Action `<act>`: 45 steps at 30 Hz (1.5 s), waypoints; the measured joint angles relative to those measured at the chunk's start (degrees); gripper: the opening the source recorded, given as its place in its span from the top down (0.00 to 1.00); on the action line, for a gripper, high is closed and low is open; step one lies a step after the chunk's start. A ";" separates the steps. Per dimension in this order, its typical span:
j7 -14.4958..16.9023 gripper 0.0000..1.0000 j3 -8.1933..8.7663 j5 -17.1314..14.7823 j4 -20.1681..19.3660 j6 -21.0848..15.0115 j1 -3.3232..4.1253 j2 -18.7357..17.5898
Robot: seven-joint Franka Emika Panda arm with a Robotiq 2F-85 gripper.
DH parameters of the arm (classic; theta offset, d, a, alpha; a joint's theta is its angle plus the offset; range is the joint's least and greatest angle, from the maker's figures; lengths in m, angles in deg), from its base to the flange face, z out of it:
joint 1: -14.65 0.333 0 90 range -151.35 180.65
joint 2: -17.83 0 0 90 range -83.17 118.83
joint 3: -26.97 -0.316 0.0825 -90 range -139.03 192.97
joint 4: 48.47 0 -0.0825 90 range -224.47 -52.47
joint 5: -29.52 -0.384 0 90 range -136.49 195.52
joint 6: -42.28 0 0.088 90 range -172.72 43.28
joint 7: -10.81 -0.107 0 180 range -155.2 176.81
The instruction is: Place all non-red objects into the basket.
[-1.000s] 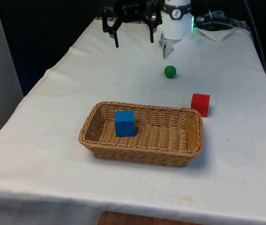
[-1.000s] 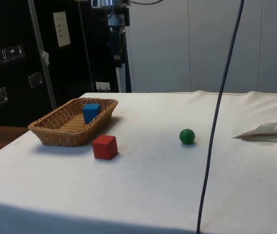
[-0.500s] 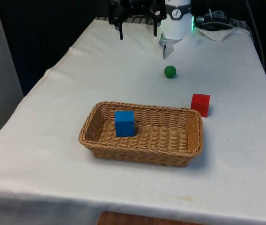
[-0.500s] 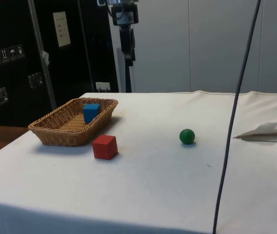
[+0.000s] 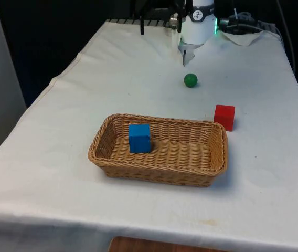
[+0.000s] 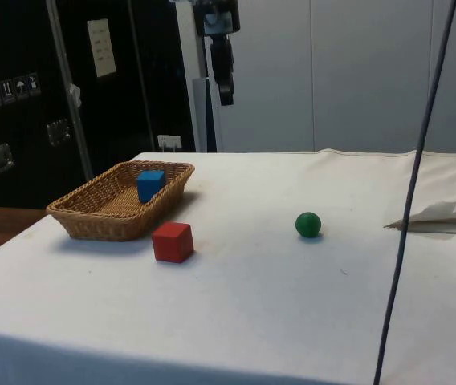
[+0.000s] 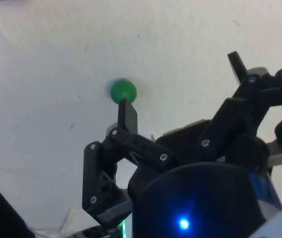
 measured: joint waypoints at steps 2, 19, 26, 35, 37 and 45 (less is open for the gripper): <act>-0.80 0.00 -0.40 0.97 -0.63 0.00 0.00 0.80; -5.27 0.00 -2.01 6.59 -7.73 -0.69 0.00 8.65; -5.73 0.00 -2.41 6.82 -10.60 -0.69 0.00 12.03; -5.90 0.00 -2.46 6.82 -16.67 -2.46 -0.34 16.96; -5.84 0.00 -2.35 6.82 -18.96 -3.78 -0.52 18.33; -5.56 0.00 -1.78 6.76 -23.72 -7.91 -0.86 20.17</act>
